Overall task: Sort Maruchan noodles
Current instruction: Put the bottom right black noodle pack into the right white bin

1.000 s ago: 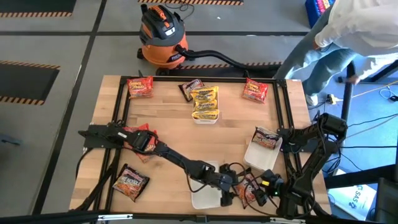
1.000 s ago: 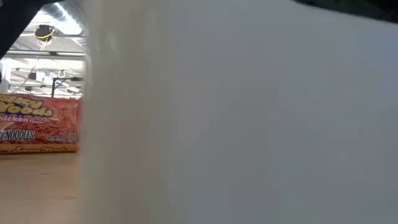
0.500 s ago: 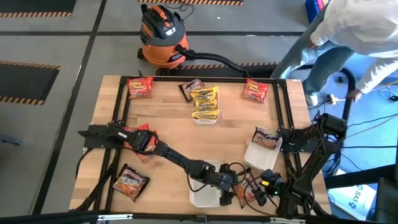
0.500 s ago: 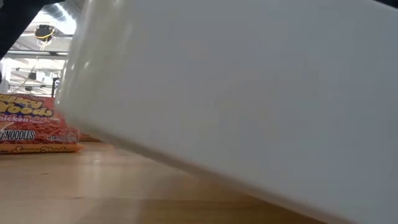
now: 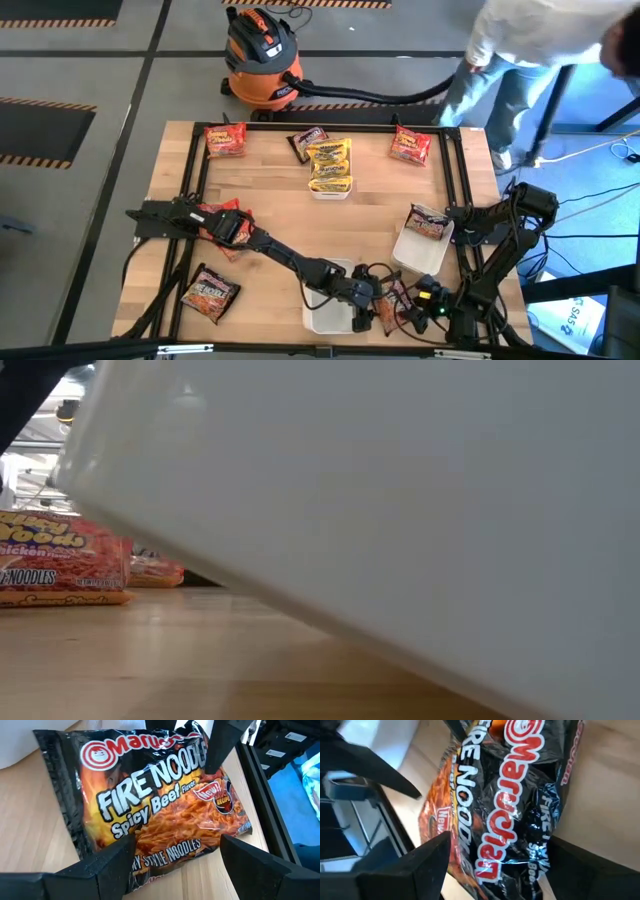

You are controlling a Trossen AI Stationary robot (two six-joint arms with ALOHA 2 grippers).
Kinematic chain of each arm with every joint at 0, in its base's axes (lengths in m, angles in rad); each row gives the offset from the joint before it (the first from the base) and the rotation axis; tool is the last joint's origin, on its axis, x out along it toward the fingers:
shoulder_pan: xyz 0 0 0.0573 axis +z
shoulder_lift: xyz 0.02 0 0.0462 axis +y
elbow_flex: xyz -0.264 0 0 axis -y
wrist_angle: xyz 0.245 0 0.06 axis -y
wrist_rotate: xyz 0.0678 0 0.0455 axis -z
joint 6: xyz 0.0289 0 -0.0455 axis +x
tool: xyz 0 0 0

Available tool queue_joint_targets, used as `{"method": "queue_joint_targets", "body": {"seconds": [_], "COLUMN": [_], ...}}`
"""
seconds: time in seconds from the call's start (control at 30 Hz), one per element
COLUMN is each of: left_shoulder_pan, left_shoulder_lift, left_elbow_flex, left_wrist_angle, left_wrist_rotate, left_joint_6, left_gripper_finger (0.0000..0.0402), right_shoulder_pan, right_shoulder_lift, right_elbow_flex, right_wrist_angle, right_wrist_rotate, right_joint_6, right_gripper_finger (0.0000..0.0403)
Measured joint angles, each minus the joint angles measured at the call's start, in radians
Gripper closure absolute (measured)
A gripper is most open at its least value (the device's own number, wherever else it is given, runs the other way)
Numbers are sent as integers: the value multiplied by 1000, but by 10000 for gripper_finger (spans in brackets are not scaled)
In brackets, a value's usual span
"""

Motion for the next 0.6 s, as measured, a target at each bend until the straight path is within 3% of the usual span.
{"method": "queue_joint_targets", "body": {"seconds": [0.47,0.6], "left_shoulder_pan": [-3,-4], "left_shoulder_lift": [2,2], "left_elbow_flex": [-1,-1], "left_wrist_angle": [8,8], "left_wrist_rotate": [0,0], "left_joint_6": [3,3], "left_gripper_finger": [114,114], "right_shoulder_pan": [-10,-51], "right_shoulder_lift": [0,0], "right_elbow_flex": [3,3], "right_wrist_angle": [115,114], "right_wrist_rotate": [177,161], "right_joint_6": [-97,-121], "right_gripper_finger": [118,118]}}
